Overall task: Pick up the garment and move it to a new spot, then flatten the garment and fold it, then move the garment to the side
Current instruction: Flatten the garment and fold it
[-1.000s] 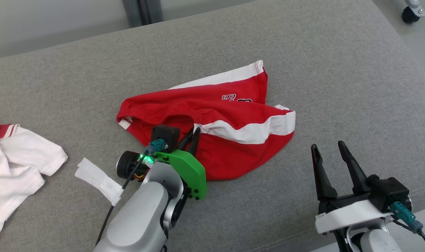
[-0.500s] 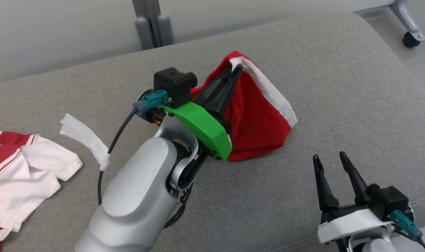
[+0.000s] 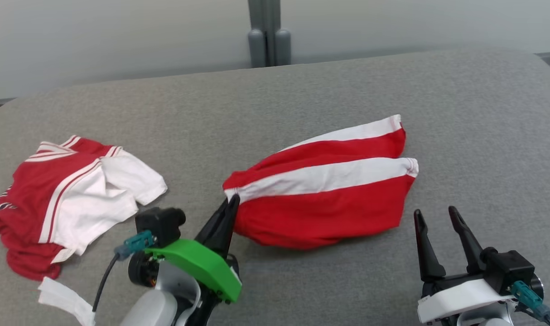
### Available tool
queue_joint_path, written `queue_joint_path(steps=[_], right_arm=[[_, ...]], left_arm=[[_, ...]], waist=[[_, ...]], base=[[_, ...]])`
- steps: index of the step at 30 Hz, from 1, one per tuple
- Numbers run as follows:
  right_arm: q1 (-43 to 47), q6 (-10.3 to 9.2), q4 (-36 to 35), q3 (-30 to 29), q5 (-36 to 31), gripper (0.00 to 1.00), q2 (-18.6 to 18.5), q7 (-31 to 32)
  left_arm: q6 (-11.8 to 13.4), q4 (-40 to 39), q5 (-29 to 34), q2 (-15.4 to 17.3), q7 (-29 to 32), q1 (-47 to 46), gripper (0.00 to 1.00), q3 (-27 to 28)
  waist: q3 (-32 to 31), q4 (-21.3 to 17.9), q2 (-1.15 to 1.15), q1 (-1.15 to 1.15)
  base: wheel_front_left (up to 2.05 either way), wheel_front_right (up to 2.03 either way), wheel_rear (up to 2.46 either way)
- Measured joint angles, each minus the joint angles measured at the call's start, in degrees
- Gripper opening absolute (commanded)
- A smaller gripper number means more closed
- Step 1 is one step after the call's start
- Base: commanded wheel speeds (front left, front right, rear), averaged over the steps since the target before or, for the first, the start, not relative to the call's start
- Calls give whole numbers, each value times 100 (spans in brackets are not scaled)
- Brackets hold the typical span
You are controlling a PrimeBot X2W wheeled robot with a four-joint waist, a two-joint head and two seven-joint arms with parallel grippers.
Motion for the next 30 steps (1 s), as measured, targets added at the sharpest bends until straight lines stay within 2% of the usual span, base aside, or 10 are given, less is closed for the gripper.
queue_joint_path(steps=[4,8,11,17,23,28,30], right_arm=[[-52,-1,271,215,225,100,-24,1],[-348,2,376,344,589,100,-376,0],[-550,1,660,513,1192,100,-681,1],[-1102,-1,1382,1547,2382,100,-1775,0],[-1542,-1,1640,2354,3504,100,-2315,64],[-1813,-1,1739,2840,4192,99,-2514,96],[-1891,-1,1777,3043,4302,48,-2592,94]], left_arm=[[-237,500,-157,120,-166,204,0,81],[-407,936,-180,135,-350,197,0,119],[-471,1170,-149,130,-508,139,0,141],[-571,1507,-111,83,-675,7,0,118],[-622,1705,-69,13,-793,-109,0,62],[-647,1781,-42,-67,-856,-177,0,-2],[-665,1803,-38,-86,-871,-201,0,-12]], waist=[[49,348,0,0],[103,674,0,0],[148,880,0,0],[239,1164,0,0],[338,1279,0,0],[397,1323,0,0],[419,1335,0,0]], base=[[0,0,0],[0,0,0],[0,0,0],[0,0,0],[0,0,0],[0,0,0],[0,0,0]])
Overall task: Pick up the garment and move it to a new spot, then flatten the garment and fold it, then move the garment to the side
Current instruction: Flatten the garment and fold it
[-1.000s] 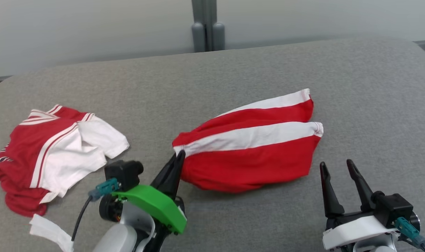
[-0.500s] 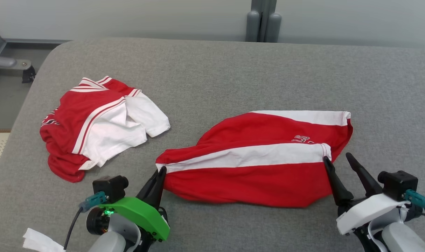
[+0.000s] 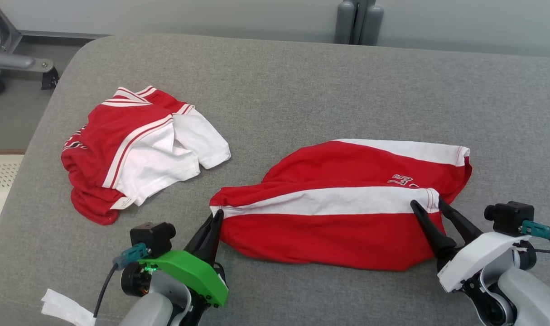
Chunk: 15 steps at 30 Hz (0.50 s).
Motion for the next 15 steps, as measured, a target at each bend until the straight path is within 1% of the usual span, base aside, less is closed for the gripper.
queue_joint_path(steps=[1,2,3,7,10,12,15], right_arm=[[-53,0,30,77,58,36,-25,-2],[-95,0,48,119,104,13,-47,-9],[-142,0,62,178,165,0,-73,-30],[-234,0,63,456,350,0,-159,-52],[-324,0,-12,459,409,0,-272,-64],[-337,0,-154,305,416,0,-303,-78],[-413,0,-578,-224,414,0,-387,-81]], left_arm=[[-8,15,0,-8,-29,-10,0,-9],[-9,24,0,-18,-37,-18,0,-13],[-10,36,1,-26,-40,-24,0,-21],[-11,64,10,-55,-83,-37,0,-46],[-12,56,42,-40,-110,-50,0,-44],[-46,-5,42,-7,-114,-57,0,-47],[-175,-265,-101,23,-23,-205,0,-21]], waist=[[10,5,0,0],[18,7,0,0],[26,8,0,0],[43,-8,0,0],[23,-54,0,0],[10,-104,0,0],[12,-217,0,0]], base=[[0,0,0],[0,0,0],[0,0,0],[0,0,0],[0,0,0],[0,0,0],[0,0,0]])
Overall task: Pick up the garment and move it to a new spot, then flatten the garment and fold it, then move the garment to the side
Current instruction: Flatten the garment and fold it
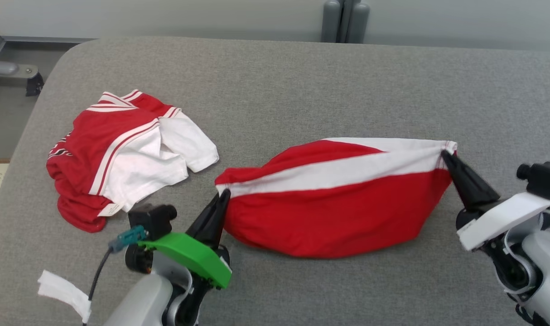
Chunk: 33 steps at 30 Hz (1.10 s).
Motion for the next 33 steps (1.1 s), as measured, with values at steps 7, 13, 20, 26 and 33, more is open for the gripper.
queue_joint_path(steps=[7,13,20,26,33], right_arm=[[-837,0,-647,-765,88,0,-566,-3],[-2785,0,-401,-898,525,0,-901,42],[-4900,0,278,-802,193,0,-915,30],[-5581,0,253,-1073,-47,0,-965,-3],[-4549,0,-424,-1417,-207,0,-890,-3]], left_arm=[[-244,-598,-746,-123,879,-1295,0,69],[-309,-430,-971,-249,1569,-3660,0,24],[-316,408,-795,-240,855,-6328,0,-12],[-318,648,-951,-87,-111,-6985,0,-408],[-318,291,-1514,582,-642,-5886,0,-1267]], waist=[[224,-321,0,0],[752,-656,0,0],[1461,-1129,0,0],[1981,-1417,0,0],[2409,-1407,0,1]], base=[[0,0,0],[0,0,0],[0,0,0],[0,0,0],[0,0,0]])
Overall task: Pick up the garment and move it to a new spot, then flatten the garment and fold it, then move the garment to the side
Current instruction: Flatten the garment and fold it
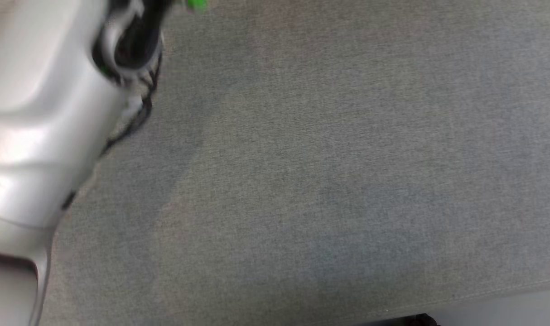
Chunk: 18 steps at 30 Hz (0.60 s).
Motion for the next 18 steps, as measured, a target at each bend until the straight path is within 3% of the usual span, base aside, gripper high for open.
queue_joint_path(steps=[6,11,18], right_arm=[[2186,0,-867,-996,-29,0,521,0],[4367,0,-1651,-1623,-279,0,1146,0],[6442,0,-2283,-1756,-550,0,1807,-1]], left_arm=[[0,-764,-436,298,-98,1669,0,-591],[-1,-1369,-158,396,-115,3349,0,-144],[-1,-1745,593,311,-114,5353,0,371]], waist=[[-22,219,0,0],[-363,354,0,-1],[-1019,428,0,-2]], base=[[0,0,0],[0,0,0],[0,0,0]])
